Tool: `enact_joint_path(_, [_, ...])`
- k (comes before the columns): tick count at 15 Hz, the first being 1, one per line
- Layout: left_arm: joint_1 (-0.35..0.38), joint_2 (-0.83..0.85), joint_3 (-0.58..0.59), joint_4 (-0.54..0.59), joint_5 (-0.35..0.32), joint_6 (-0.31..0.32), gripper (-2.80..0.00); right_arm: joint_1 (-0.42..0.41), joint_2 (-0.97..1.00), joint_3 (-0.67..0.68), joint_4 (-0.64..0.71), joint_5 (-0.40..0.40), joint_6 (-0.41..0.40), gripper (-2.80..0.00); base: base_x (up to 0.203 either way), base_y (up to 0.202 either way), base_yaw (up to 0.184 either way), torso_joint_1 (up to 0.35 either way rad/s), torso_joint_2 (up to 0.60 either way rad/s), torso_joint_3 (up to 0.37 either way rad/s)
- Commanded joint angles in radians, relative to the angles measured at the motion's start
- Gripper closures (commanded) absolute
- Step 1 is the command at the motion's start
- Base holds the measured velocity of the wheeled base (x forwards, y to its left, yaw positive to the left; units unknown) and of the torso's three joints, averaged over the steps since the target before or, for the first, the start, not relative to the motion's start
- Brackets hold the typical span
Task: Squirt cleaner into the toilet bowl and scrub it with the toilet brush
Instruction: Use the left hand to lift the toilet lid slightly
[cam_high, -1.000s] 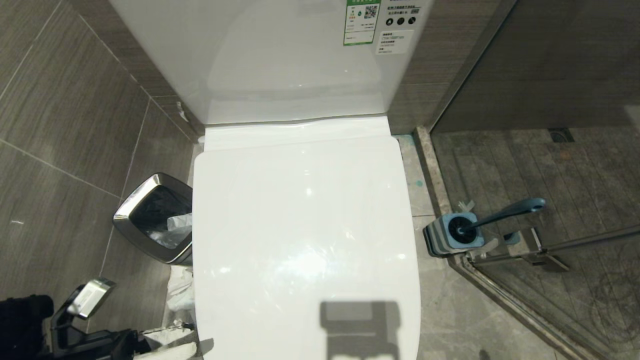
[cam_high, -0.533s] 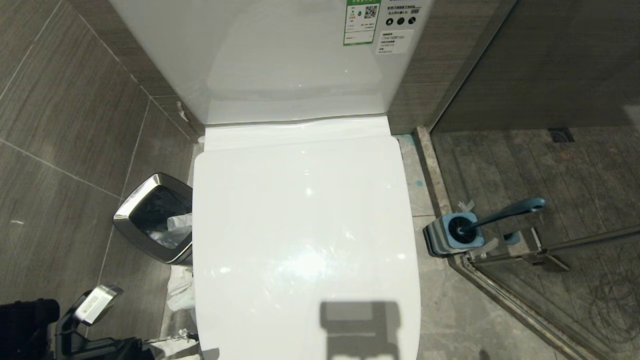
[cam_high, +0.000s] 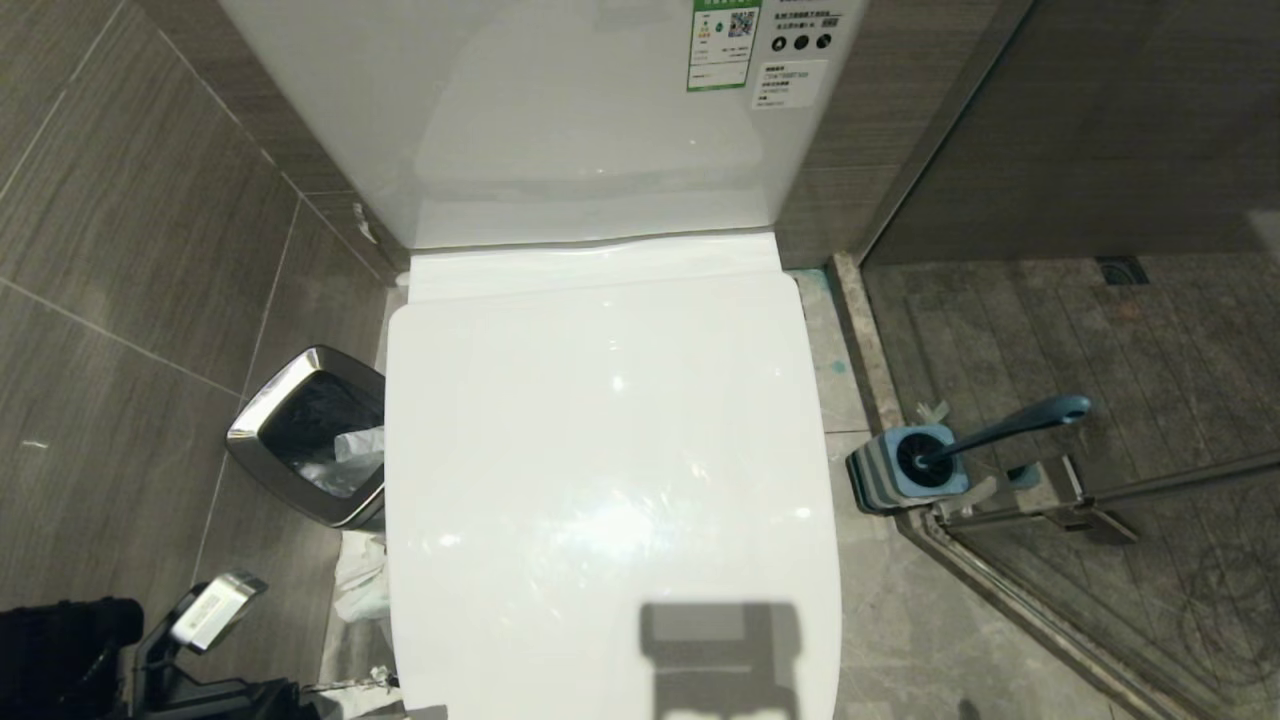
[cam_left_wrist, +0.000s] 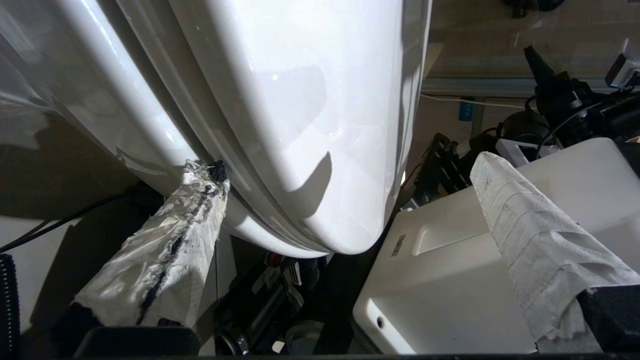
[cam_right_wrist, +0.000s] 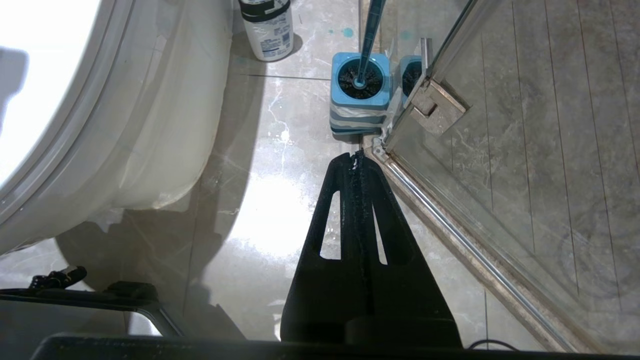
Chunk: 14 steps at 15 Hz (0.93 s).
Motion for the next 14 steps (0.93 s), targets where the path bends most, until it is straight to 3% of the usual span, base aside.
enact_joint_path(1, [-0.005, 0.006, -0.004, -0.005, -0.006, 0.001, -2.80, 0.001, 0.001, 0.000, 0.000, 0.001, -0.001, 0.00, 0.000, 0.000, 0.000, 0.000, 0.00, 0.000])
enact_joint_path(6, [-0.025, 0.015, -0.007, -0.007, -0.001, 0.002, -2.80, 0.000, 0.001, 0.000, 0.000, 0.001, -0.001, 0.00, 0.000, 0.000, 0.000, 0.000, 0.00, 0.000])
enact_joint_path(11, [-0.041, 0.086, 0.004, -0.111, 0.015, 0.014, -2.80, 0.000, 0.001, 0.000, 0.000, 0.001, -0.001, 0.00, 0.000, 0.000, 0.000, 0.000, 0.00, 0.000])
enact_joint_path(14, [-0.073, 0.083, 0.004, -0.114, 0.019, 0.014, -2.80, 0.002, 0.001, 0.000, 0.001, 0.001, -0.001, 0.00, 0.000, 0.000, 0.000, 0.000, 0.00, 0.000])
